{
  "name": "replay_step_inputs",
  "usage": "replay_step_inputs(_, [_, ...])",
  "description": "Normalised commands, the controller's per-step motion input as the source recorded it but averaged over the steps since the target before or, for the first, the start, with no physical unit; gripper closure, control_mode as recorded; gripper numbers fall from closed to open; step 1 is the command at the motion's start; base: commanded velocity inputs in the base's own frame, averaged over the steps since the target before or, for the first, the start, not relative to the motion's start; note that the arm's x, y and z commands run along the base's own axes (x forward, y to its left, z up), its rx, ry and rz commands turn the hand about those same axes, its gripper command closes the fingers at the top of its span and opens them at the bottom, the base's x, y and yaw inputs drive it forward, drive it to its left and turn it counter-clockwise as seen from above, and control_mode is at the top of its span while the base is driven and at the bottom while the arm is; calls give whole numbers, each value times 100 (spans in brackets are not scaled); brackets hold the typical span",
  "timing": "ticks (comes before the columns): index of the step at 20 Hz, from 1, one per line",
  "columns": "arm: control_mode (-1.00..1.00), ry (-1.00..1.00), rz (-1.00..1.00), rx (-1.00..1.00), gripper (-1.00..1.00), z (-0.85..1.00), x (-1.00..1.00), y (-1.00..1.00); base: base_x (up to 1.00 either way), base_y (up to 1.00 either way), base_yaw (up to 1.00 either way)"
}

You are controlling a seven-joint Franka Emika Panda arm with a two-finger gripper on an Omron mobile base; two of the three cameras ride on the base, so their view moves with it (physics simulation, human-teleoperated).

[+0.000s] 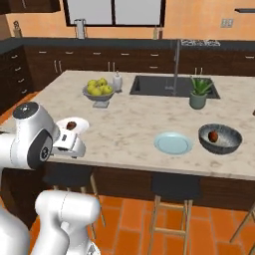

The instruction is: Pick the chicken drumstick and bell pepper from their plates and place them in the bowl. Then put the bowl in the fridge.

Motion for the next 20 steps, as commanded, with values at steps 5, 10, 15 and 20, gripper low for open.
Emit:
replay_step_inputs(5, [100,0,0,0,-100,0,0,0,7,100,-1])
replay_step_inputs(10, [100,0,0,0,-100,0,0,0,53,29,11])
replay_step_inputs(15, [100,0,0,0,-100,0,0,0,75,0,14])
replay_step_inputs(20, [-100,11,5,0,-100,-14,100,-6,0,0,0])
